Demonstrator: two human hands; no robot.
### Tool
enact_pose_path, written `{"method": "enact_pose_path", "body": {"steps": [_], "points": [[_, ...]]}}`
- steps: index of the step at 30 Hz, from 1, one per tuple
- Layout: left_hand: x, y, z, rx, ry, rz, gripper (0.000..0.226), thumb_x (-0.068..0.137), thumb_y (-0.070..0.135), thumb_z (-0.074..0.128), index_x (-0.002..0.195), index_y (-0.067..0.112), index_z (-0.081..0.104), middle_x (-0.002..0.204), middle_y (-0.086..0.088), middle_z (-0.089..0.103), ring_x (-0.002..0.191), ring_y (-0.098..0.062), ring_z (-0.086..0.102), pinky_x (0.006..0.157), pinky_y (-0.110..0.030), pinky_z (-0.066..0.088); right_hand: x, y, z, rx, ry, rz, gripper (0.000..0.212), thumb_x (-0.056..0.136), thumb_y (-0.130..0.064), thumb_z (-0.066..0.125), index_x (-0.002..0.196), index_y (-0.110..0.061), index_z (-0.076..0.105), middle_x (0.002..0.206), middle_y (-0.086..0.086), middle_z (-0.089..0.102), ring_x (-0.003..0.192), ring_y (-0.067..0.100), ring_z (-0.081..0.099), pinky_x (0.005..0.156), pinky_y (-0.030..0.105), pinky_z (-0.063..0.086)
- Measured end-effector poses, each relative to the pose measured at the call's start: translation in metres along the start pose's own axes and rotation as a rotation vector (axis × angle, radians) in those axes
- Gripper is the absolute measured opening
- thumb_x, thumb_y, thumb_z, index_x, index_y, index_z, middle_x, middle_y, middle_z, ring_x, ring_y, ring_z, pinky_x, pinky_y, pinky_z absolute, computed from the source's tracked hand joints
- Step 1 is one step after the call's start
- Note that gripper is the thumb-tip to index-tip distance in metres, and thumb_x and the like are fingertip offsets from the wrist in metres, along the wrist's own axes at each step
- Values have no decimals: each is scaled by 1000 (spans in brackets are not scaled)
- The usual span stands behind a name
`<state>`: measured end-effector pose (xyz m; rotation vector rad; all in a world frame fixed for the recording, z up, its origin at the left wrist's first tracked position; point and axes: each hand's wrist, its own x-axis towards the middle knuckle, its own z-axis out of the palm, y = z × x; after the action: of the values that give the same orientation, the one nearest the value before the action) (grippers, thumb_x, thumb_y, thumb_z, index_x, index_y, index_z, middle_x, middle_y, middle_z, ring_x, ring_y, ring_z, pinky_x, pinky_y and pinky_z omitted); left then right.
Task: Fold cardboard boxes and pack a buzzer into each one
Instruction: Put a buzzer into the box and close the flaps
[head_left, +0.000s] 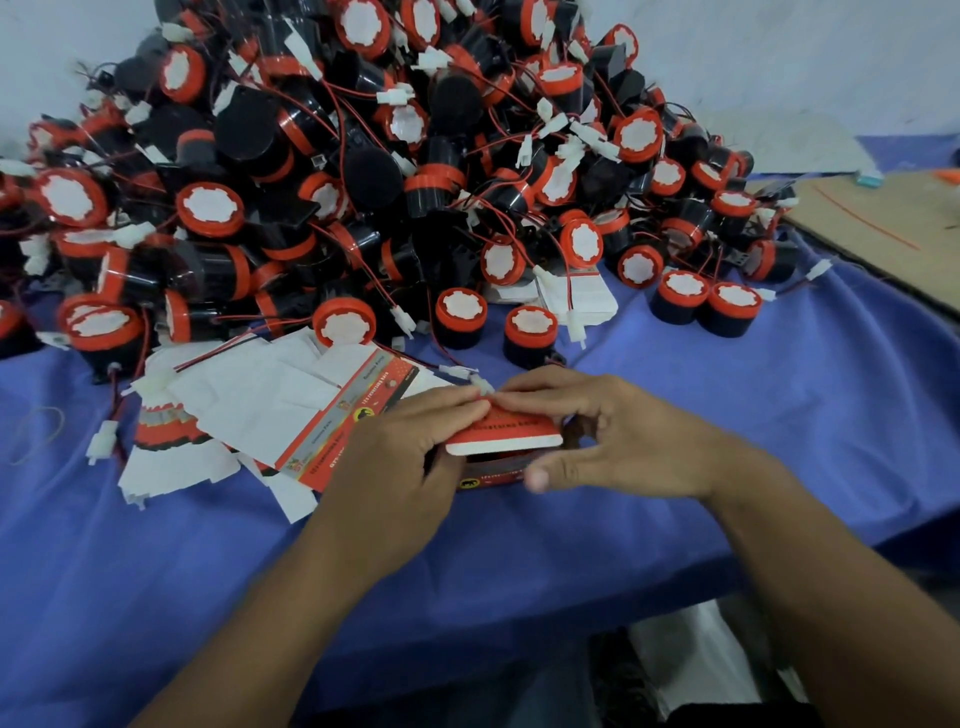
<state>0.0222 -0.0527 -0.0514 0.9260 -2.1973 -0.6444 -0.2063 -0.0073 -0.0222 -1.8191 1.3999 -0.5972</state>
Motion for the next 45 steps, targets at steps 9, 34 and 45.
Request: {"method": "enact_pose_path", "body": {"steps": [9, 34, 45], "points": [[-5, -8, -5, 46, -155, 34, 67, 90, 57, 52, 149, 28, 42, 147, 27, 32, 126, 34, 15, 103, 5, 16, 1, 3, 2, -40, 35, -52, 56, 85, -36, 79, 137, -36, 58, 131, -26, 55, 123, -3, 53, 101, 24, 51], [-9, -8, 0, 171, -145, 194, 45, 101, 38, 47, 138, 14, 57, 151, -4, 46, 143, -17, 37, 119, -27, 27, 2, 11, 16, 19, 17, -22, 48, 100, -45, 46, 147, -41, 47, 157, -29, 27, 144, -7, 28, 119, 32, 35], [-20, -1, 9, 547, 31, 356, 47, 97, 30, 46, 130, 2, 63, 139, -17, 57, 132, -28, 49, 115, -34, 30, -4, 2, 22, -210, 46, -80, 60, 98, -38, 63, 152, -37, 40, 152, -18, 33, 139, 3, 38, 113, 29, 39]]}}
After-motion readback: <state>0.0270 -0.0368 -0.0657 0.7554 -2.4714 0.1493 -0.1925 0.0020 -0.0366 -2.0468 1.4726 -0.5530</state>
